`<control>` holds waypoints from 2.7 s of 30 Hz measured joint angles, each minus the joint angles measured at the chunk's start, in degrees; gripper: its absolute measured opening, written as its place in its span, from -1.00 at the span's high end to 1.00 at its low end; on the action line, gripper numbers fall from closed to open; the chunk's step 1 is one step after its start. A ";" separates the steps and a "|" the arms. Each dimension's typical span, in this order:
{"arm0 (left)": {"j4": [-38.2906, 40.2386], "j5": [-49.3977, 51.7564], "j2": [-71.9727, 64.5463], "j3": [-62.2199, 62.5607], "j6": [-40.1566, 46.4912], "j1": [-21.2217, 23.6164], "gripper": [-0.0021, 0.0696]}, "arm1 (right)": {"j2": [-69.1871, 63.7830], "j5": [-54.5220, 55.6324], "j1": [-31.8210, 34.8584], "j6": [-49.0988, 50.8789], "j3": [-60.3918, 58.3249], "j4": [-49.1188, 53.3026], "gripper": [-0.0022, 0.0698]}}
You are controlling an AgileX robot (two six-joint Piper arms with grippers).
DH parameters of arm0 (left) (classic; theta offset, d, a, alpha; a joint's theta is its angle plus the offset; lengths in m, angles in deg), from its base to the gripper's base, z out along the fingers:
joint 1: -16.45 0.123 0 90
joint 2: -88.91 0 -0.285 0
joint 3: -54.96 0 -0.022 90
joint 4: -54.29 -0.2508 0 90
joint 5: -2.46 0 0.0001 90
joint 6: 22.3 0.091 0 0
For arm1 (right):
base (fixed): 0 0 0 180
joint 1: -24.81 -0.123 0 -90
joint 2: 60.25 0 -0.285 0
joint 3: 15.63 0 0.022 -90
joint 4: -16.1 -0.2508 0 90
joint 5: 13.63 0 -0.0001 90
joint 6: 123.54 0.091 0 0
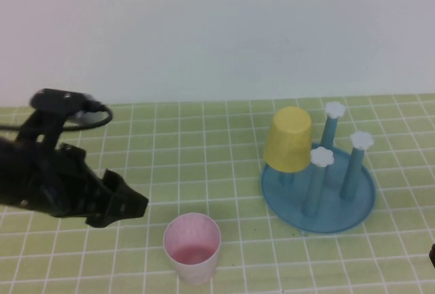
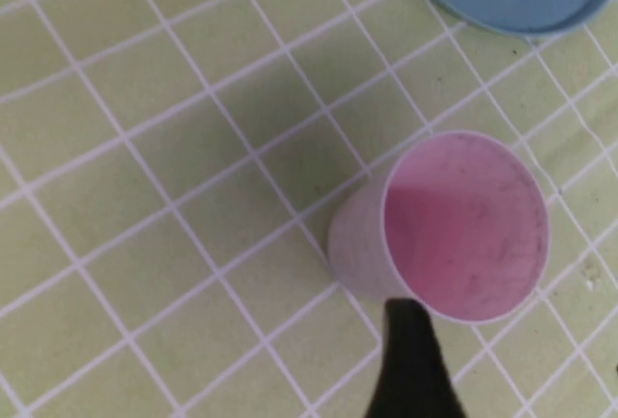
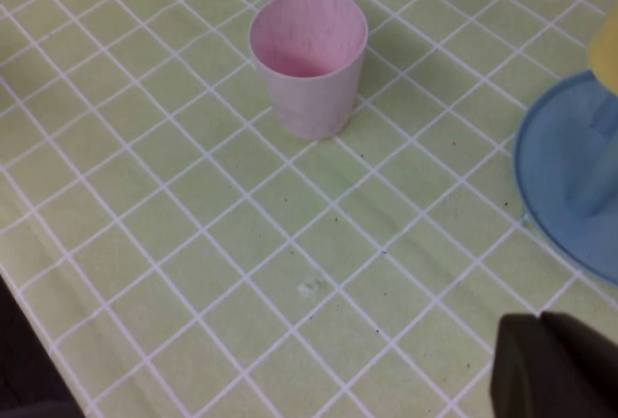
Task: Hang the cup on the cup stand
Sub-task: Pick up the cup from the table, then adjust the cup with two arms
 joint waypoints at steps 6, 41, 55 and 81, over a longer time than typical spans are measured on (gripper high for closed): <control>-2.50 3.39 -9.62 7.03 0.57 -1.94 -0.24 | -0.13 0.00 0.00 0.00 0.00 -1.75 0.94; -13.16 12.46 -29.41 23.63 -9.16 -11.92 0.94 | -0.26 0.00 0.00 -10.02 0.00 -4.17 0.94; 0.58 22.27 -26.67 28.19 -4.73 -9.54 0.94 | -1.34 -1.06 -2.99 -13.70 1.89 -3.19 0.94; 5.63 22.06 -12.45 20.72 -9.21 -10.17 0.94 | -25.56 -3.80 -13.12 -16.13 19.39 -0.26 0.86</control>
